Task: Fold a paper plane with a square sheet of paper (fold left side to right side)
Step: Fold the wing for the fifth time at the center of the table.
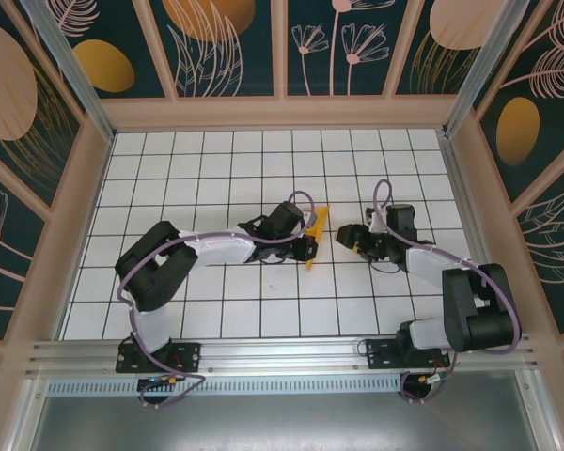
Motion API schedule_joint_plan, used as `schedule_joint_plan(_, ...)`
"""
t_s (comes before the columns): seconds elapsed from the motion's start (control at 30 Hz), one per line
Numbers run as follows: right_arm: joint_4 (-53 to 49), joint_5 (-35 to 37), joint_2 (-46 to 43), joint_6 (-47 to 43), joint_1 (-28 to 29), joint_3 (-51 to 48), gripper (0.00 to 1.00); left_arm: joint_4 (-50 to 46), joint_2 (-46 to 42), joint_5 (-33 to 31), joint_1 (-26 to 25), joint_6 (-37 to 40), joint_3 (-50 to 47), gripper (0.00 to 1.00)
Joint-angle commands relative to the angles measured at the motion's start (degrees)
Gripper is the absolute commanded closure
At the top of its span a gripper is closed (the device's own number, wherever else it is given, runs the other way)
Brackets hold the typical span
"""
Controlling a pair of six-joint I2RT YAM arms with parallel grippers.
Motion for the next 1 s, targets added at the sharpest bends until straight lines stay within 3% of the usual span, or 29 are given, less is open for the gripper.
schedule_joint_plan(0.0, 5.5, -0.2, -1.0, -0.3, 0.5, -1.3, 0.37, 5.2, 2.2, 6.7, 1.8, -1.7, -0.9, 1.00)
schedule_joint_plan(0.37, 14.7, 0.3, 3.9, 2.9, 2.7, -1.0, 0.38, 9.7, 6.7, 13.9, 5.3, -3.5, -0.3, 1.00)
schedule_joint_plan(0.97, 20.8, 2.1, 16.1, 5.7, 4.7, 5.2, 0.45, 17.1, 9.4, 18.8, 7.6, -7.0, -2.0, 1.00)
